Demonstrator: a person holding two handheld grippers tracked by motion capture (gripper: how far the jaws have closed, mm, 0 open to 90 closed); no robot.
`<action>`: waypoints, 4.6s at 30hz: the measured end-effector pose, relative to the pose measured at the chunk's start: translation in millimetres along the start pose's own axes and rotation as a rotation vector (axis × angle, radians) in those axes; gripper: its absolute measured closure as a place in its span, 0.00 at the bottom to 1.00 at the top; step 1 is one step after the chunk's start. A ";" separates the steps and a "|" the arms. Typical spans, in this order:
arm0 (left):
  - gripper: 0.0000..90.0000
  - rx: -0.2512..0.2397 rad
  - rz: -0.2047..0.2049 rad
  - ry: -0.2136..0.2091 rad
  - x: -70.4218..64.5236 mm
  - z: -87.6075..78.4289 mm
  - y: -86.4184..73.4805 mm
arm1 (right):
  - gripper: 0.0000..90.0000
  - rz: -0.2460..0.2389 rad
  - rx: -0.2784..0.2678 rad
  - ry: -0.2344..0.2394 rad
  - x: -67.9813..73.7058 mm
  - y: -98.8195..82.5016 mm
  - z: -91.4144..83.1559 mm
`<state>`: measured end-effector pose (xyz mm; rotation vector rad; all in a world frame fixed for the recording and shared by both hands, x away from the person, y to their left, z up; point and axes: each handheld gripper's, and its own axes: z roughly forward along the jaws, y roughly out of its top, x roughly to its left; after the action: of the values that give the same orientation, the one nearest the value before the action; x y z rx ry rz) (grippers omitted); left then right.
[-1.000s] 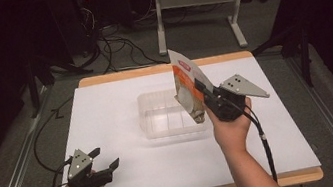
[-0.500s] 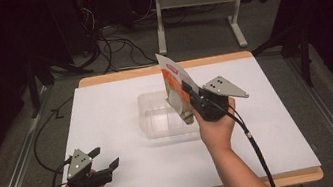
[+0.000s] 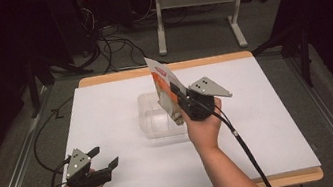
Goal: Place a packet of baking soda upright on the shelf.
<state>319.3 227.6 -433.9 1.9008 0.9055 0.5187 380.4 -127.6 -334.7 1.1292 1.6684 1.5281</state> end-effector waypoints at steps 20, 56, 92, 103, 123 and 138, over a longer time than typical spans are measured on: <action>0.26 -0.001 0.002 -0.010 1.2 1.3 0.0 | 1.00 0.050 -0.010 -0.009 8.2 -7.2 33.7; 0.26 -0.001 0.005 -0.022 -0.1 1.4 -0.2 | 1.00 0.042 0.086 0.034 21.6 -43.6 68.1; 0.26 0.001 0.009 -0.025 -0.2 1.5 0.1 | 1.00 0.011 0.136 0.045 22.5 -71.6 50.5; 0.26 0.006 0.014 -0.027 -0.5 2.6 0.1 | 1.00 0.012 0.134 0.048 25.7 -87.4 42.8; 0.26 0.009 0.015 -0.028 0.2 2.9 -0.1 | 0.87 -0.004 0.173 0.048 29.0 -86.0 42.6; 0.26 0.009 0.014 -0.028 1.2 2.3 -0.2 | 0.33 -0.045 0.195 0.031 39.2 -69.5 46.0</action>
<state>321.5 227.2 -435.1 1.9190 0.8777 0.4961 389.5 -69.6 -405.6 1.1628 1.8836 1.3854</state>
